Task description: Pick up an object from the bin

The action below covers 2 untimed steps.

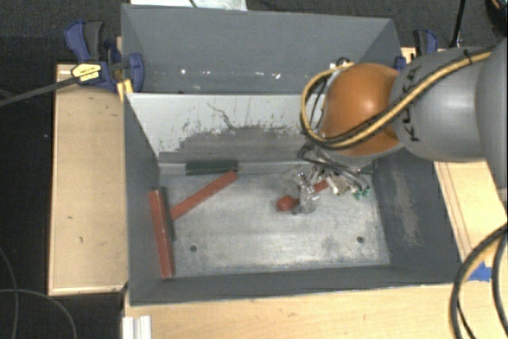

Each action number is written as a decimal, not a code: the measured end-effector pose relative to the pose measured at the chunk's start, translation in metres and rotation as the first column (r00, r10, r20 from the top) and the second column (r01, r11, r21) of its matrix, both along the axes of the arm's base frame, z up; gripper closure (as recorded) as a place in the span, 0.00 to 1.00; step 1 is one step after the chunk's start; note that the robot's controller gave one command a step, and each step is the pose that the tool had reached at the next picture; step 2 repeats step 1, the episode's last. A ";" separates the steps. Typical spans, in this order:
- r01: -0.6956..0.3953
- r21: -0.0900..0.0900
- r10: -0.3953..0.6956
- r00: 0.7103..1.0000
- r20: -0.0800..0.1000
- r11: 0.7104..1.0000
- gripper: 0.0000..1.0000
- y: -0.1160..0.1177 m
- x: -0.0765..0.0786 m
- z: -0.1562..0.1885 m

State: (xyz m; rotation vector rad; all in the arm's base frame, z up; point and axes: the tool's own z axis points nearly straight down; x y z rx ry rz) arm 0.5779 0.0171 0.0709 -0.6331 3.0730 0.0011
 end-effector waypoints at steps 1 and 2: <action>-0.006 -0.001 0.006 1.000 0.006 1.000 1.00 0.000 -0.034 0.151; -0.006 -0.001 0.006 1.000 0.006 1.000 1.00 0.000 -0.034 0.151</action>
Offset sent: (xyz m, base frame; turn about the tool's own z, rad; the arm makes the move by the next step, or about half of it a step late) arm -0.0361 0.0003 0.1462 -0.0157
